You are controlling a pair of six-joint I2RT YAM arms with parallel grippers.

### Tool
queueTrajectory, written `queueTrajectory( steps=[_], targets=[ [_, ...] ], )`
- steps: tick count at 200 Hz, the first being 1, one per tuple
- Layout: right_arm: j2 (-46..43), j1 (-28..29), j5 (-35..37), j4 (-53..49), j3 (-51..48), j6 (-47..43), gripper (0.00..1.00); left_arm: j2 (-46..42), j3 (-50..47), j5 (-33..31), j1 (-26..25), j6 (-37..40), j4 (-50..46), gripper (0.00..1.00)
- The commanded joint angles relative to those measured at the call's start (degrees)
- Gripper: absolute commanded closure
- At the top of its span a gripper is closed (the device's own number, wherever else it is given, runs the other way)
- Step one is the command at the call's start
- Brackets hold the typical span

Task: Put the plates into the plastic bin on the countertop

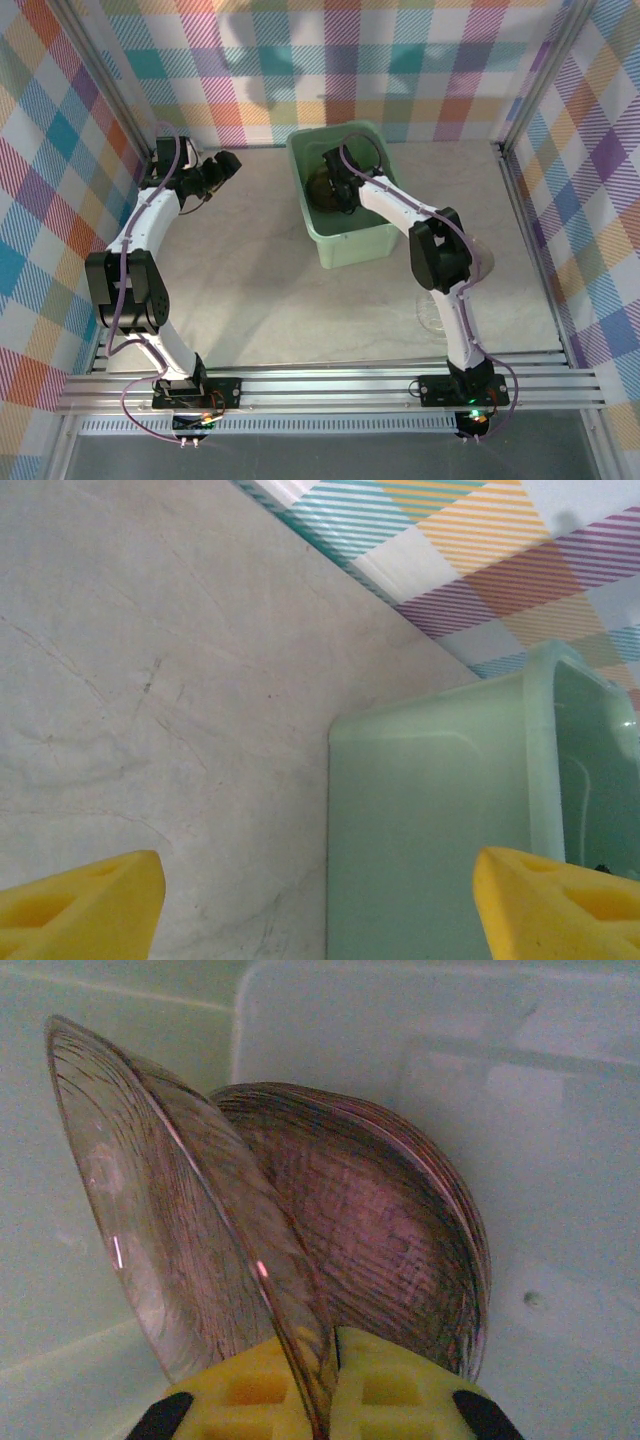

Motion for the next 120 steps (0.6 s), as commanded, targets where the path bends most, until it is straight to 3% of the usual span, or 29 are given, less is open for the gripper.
queueTrajectory(
  steps=[1,120],
  targets=[
    [1.54,-0.32,-1.43,-0.81,1.94,1.72,1.0,0.69,2.56,-0.71,0.63,1.56,-2.03,0.2],
    [7.25,-0.44,-3.53,-1.92,4.2,4.17,0.98,1.96,6.31,-1.67,-0.03,1.92,-6.64,0.2]
  ],
)
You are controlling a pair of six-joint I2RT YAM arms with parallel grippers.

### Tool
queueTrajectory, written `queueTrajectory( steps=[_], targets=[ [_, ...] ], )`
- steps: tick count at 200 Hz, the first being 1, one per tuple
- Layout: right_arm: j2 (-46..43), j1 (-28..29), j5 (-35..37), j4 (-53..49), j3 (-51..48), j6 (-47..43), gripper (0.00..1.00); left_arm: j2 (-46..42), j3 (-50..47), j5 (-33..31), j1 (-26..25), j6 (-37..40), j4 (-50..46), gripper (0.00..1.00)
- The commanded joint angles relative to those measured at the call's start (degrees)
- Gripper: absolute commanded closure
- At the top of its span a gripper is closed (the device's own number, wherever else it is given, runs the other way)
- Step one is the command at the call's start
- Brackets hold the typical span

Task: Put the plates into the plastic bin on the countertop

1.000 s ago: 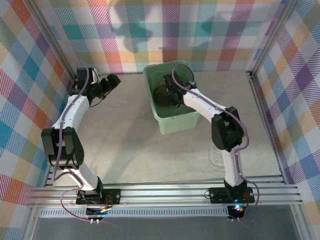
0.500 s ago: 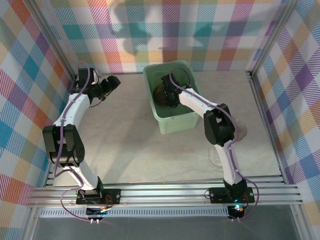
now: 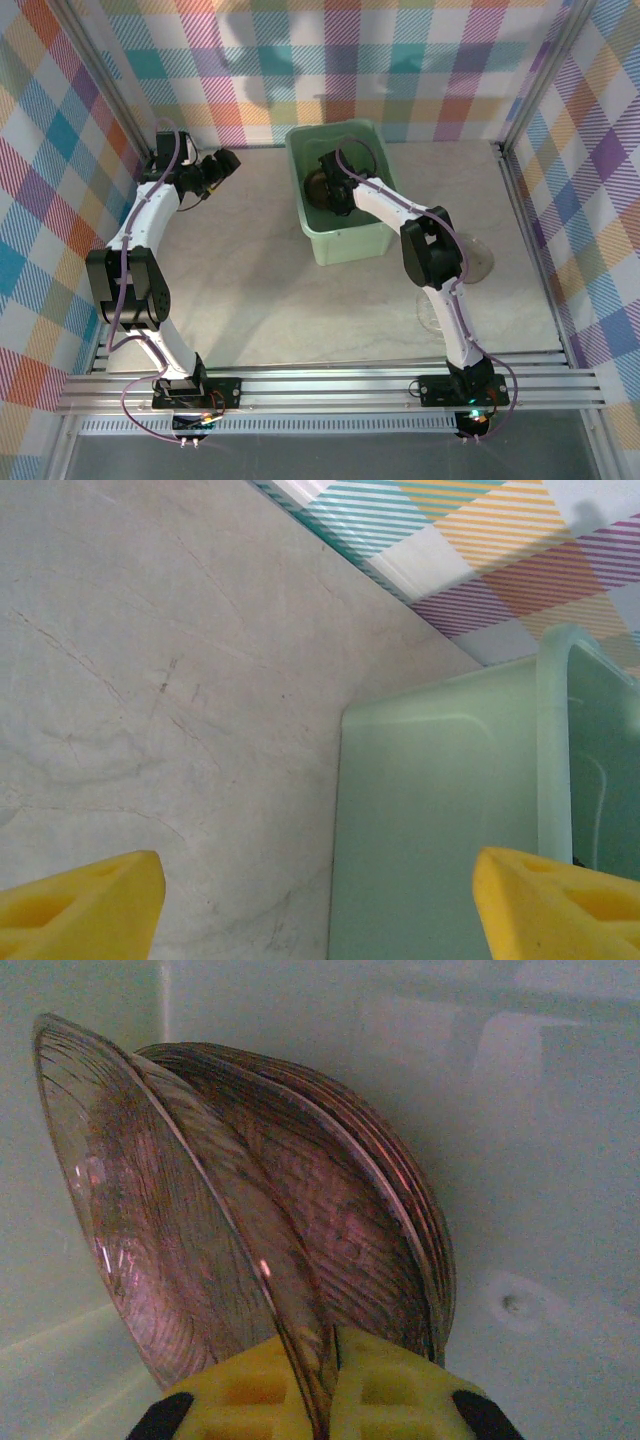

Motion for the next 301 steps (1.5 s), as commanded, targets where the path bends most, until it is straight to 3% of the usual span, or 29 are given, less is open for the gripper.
queueTrajectory(
  steps=[1,32,92,121,179,301],
  targets=[
    [2.55,-0.42,-1.14,-1.92,0.91,1.33,0.97,0.52,2.31,-0.48,-0.03,0.89,-2.0,0.2],
    [2.42,-0.46,-1.19,-1.49,0.79,1.07,0.86,0.64,2.86,-0.9,-0.67,0.85,-2.58,0.2],
    [0.08,-0.8,-0.53,1.74,-0.88,-1.61,0.45,0.52,2.8,-1.01,-1.76,0.86,-2.73,0.2],
    [-1.34,-0.95,-0.77,2.49,-2.28,-2.31,0.3,0.53,2.3,-0.92,-2.08,0.76,-2.34,0.2],
    [-4.77,-0.93,-0.79,3.24,-5.36,-5.06,0.18,0.5,1.39,-0.74,-2.64,0.5,-1.38,0.2],
    [-7.62,-0.98,-0.42,3.15,-7.38,-7.76,0.1,1.35,-0.02,0.31,-3.09,0.06,1.04,0.2]
  ],
)
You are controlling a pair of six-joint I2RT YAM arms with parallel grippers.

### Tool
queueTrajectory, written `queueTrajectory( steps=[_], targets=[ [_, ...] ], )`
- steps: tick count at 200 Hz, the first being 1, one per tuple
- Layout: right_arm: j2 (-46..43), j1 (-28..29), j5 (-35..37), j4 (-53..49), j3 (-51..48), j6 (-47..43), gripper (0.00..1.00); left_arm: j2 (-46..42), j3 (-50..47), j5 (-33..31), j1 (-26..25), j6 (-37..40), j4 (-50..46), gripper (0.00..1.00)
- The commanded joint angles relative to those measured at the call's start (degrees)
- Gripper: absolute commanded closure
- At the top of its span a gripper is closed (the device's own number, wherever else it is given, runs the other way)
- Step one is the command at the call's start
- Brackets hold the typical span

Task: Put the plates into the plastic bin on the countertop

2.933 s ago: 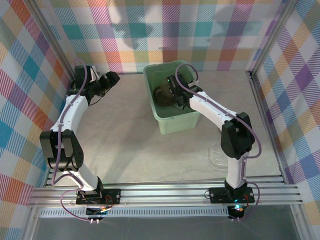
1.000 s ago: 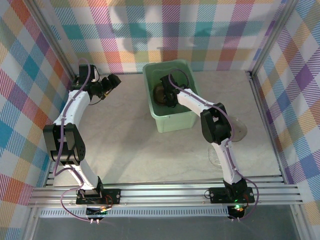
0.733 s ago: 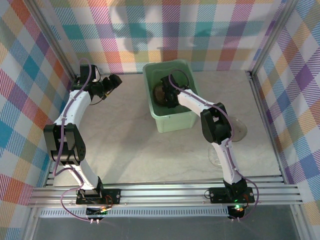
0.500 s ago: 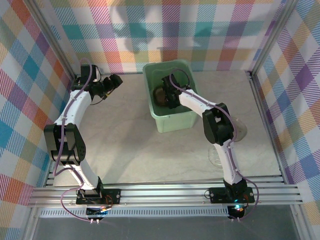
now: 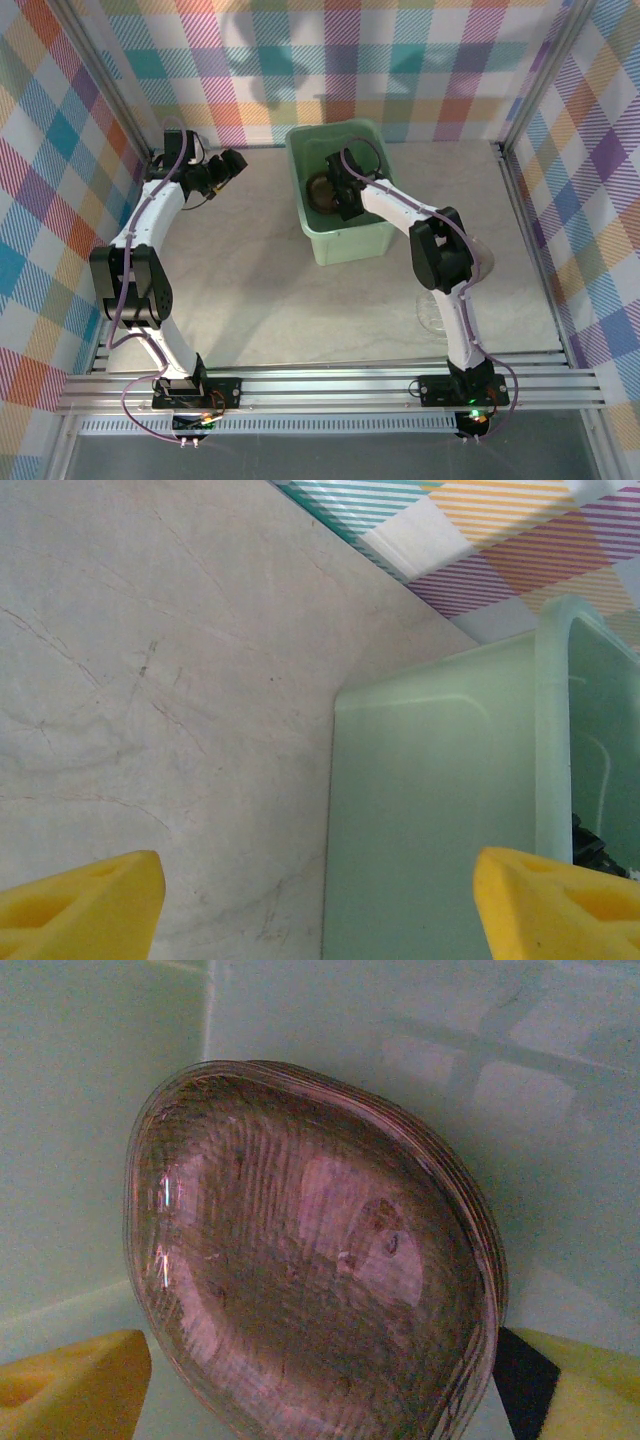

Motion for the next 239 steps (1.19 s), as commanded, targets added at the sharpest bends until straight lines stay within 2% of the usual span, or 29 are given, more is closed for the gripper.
queueTrajectory(
  steps=[1,8,128,172,196,239],
  targets=[
    [-1.94,-0.28,0.23,-1.35,0.06,-2.17,0.1,0.32,-1.0,0.7,-0.58,0.1,1.83,0.2],
    [-2.07,-0.28,0.6,-1.97,0.33,-2.64,0.0,0.29,-1.16,0.66,-0.58,0.06,1.84,0.19],
    [-9.32,0.63,7.3,0.4,-4.42,-16.48,0.01,1.65,-3.08,2.41,-1.46,0.23,4.82,0.19],
    [-12.65,1.07,11.94,5.27,-1.17,-34.45,0.01,2.58,-3.02,3.04,-2.99,2.51,4.19,0.2],
    [-15.23,1.13,11.01,5.59,1.07,-43.99,0.01,2.18,-5.33,4.59,-3.43,1.89,5.4,0.21],
    [-18.32,0.71,6.64,-7.5,8.8,-53.82,0.01,-0.1,-11.41,1.94,-6.04,1.45,6.89,0.21]
  ],
)
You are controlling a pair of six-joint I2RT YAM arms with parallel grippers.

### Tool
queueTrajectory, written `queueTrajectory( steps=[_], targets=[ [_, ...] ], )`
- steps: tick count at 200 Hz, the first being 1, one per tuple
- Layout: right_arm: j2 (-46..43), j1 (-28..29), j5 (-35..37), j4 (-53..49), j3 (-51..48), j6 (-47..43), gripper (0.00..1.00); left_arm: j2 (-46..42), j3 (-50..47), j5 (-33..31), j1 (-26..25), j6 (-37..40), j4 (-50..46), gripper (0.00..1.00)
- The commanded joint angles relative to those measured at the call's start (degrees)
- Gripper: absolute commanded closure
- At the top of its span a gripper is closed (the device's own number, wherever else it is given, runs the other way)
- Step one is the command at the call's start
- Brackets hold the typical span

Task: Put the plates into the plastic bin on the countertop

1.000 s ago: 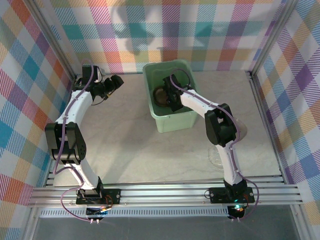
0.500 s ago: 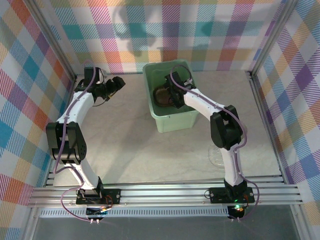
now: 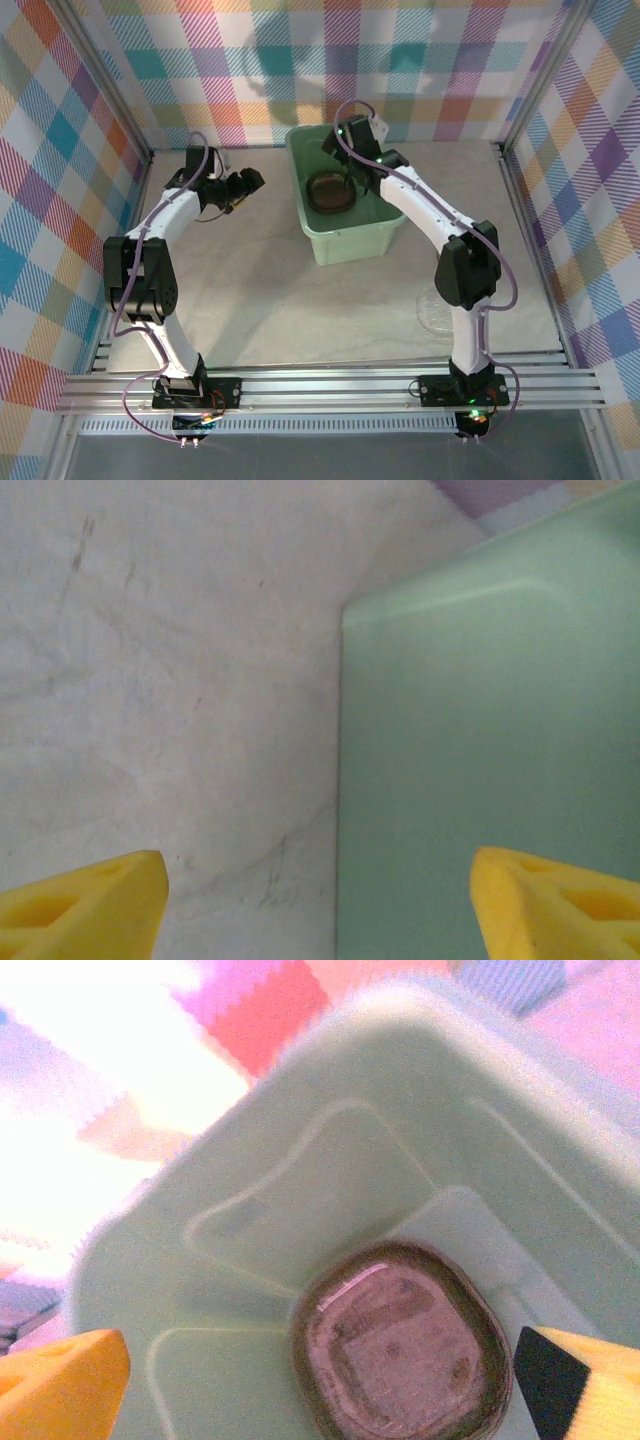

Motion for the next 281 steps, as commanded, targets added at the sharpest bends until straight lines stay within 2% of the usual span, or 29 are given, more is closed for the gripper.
queueTrajectory(
  steps=[1,28,67,116,144,172,198,231,256,281],
  targets=[
    [-4.45,-0.18,-2.04,-7.54,4.06,-9.98,0.01,-2.56,-3.54,-1.19,-2.03,0.56,1.6,0.22],
    [-9.35,-2.34,-5.86,-15.25,2.37,-10.94,0.01,-2.7,-8.93,-2.16,-3.52,-2.57,4.88,0.23],
    [-20.44,-4.61,-8.54,-17.89,-8.89,-13.88,0.01,-5.39,-13.92,-3.26,-5.68,-3.94,5.33,0.26],
    [-31.57,-14.87,-20.1,-18.65,-21.92,-16.82,0.01,-13.69,-22.33,-7.07,-9.88,-4.39,5.04,0.29],
    [-35.42,-18.12,-22.23,-21.66,-26.53,-18.45,0.0,-20.07,-27.08,-8.0,-13.2,-4.7,4.79,0.3],
    [-38.82,-18.76,-20.1,-24.26,-31.98,-19.53,0.01,-23.61,-28.8,-8.48,-18.37,-3.3,1.45,0.31],
    [-43.52,-20.16,-24.47,-21.25,-38.65,-19.77,0.01,-27.31,-31.01,-10.7,-24.21,-3.26,0.7,0.34],
    [-48.09,-20.71,-28.24,-20.03,-42.34,-19.94,0.01,-30.96,-34.85,-13.39,-31.68,-4.48,2.85,0.39],
    [-49.96,-20.72,-28.94,-21.51,-42.61,-20.26,0.01,-28.43,-32.84,-14.99,-38.16,-4.4,7.38,0.4],
    [-51.94,-20.8,-28.33,-22.09,-43.04,-20.29,0.01,-21.64,-26.92,-16.69,-45.03,-3.2,8.13,0.4]
  ],
)
